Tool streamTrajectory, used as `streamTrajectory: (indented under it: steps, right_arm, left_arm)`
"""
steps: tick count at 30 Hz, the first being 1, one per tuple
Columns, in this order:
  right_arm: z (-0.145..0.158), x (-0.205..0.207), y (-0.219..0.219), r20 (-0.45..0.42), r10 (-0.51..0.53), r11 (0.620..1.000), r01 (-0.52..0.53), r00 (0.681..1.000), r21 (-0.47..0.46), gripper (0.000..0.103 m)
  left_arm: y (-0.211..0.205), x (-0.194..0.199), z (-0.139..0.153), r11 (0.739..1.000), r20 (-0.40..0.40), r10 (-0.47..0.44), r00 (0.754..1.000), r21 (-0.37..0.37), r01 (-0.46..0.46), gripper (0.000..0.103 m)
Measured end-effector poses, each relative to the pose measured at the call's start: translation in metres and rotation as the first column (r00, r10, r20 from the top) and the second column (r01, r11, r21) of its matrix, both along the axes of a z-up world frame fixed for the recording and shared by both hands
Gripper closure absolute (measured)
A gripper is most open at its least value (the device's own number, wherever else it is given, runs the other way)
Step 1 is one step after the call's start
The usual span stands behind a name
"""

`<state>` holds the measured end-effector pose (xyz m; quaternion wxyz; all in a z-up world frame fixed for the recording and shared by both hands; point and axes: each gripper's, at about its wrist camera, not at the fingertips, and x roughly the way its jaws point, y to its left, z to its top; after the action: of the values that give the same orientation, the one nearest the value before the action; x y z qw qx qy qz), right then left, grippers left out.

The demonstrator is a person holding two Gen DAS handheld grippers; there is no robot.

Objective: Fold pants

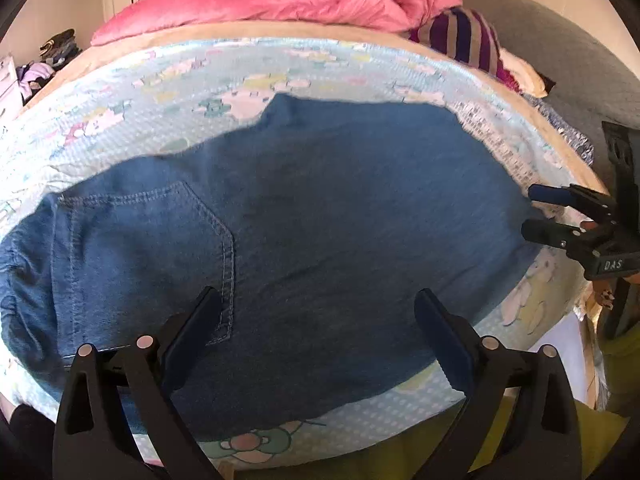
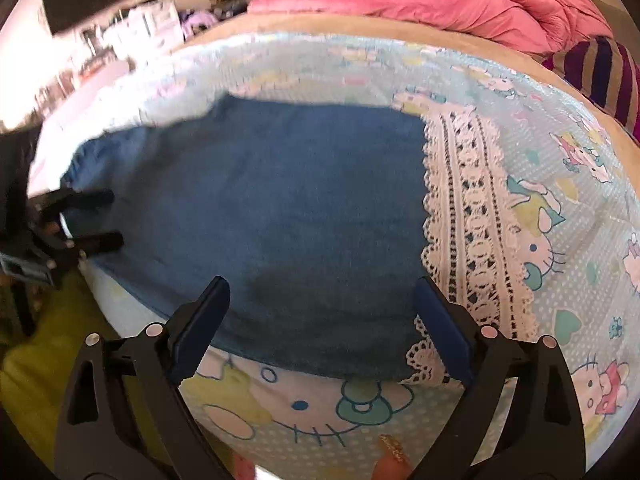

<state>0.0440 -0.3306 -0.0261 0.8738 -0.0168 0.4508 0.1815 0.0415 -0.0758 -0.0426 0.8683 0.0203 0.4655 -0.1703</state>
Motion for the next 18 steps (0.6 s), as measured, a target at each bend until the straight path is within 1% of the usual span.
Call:
streamTrajectory:
  steps: [6, 11, 18]
  right_arm:
    - [0.017, -0.005, -0.009, 0.053, -0.021, 1.0, 0.02, 0.998, 0.021, 0.013]
    - [0.025, -0.008, -0.016, 0.088, -0.03, 0.999, 0.027, 0.996, 0.031, 0.012]
    - [0.03, -0.012, -0.03, 0.108, -0.058, 0.997, 0.053, 0.992, 0.051, 0.012]
  left_arm:
    - [0.0, -0.01, 0.02, 1.0, 0.052, 0.01, 0.999, -0.004, -0.01, 0.005]
    - [-0.002, -0.014, 0.036, 0.999, 0.074, 0.013, 0.997, -0.031, -0.011, 0.005]
    - [-0.012, -0.013, 0.051, 1.0, 0.097, 0.016, 0.995, -0.025, -0.014, 0.005]
